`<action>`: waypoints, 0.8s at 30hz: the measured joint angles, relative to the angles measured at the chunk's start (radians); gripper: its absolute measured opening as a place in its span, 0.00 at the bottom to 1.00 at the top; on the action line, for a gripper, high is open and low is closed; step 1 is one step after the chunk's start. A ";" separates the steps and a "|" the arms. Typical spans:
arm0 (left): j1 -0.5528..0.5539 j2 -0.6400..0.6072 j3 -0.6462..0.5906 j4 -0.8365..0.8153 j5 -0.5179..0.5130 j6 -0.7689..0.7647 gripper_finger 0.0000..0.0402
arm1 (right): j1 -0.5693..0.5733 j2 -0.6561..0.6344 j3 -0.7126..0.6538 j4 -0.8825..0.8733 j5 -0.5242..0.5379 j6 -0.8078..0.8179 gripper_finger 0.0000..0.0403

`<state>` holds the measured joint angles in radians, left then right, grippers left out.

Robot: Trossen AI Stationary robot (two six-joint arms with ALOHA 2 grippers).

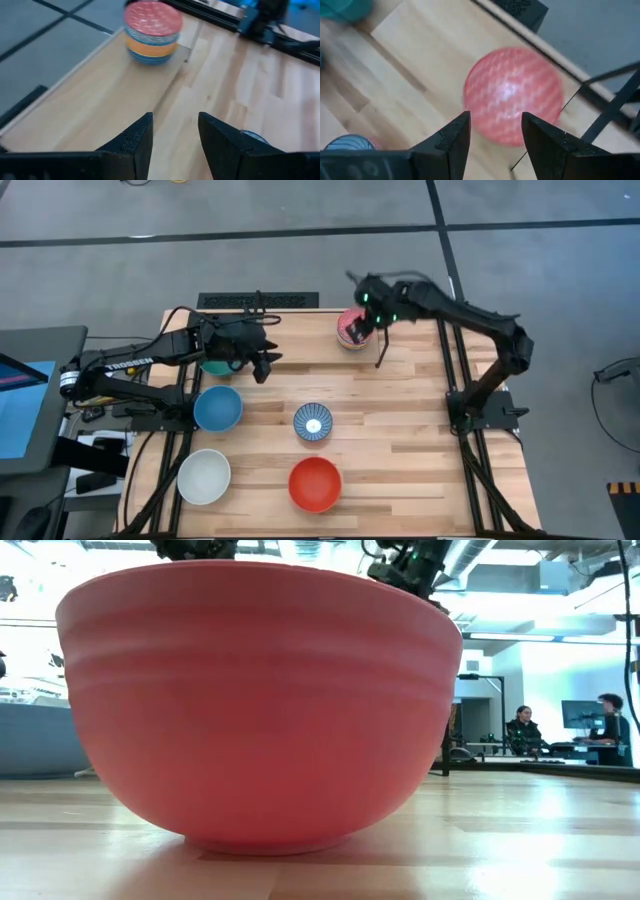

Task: Place and stack bowls onto a shelf
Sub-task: Stack the dark blue patterned bowl on top of the red patterned bowl on the shelf

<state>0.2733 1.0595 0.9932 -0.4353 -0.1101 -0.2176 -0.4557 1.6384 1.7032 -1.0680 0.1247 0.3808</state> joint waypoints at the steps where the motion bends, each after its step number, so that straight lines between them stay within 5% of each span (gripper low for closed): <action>1: 0.000 0.000 0.000 -0.001 0.023 0.000 0.35 | 0.026 -0.014 -0.035 0.013 0.015 0.034 0.50; 11: -0.065 0.000 0.000 -0.063 0.101 0.039 0.35 | 0.314 -0.096 -0.264 0.163 0.137 0.442 0.50; 24: -0.280 0.000 0.000 -0.214 0.150 -0.012 0.35 | 0.671 -0.014 -0.268 0.186 0.309 1.038 0.50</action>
<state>-0.0066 1.0592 0.9932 -0.6495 0.0399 -0.2295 0.2153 1.6244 1.4351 -0.8817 0.4332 1.4192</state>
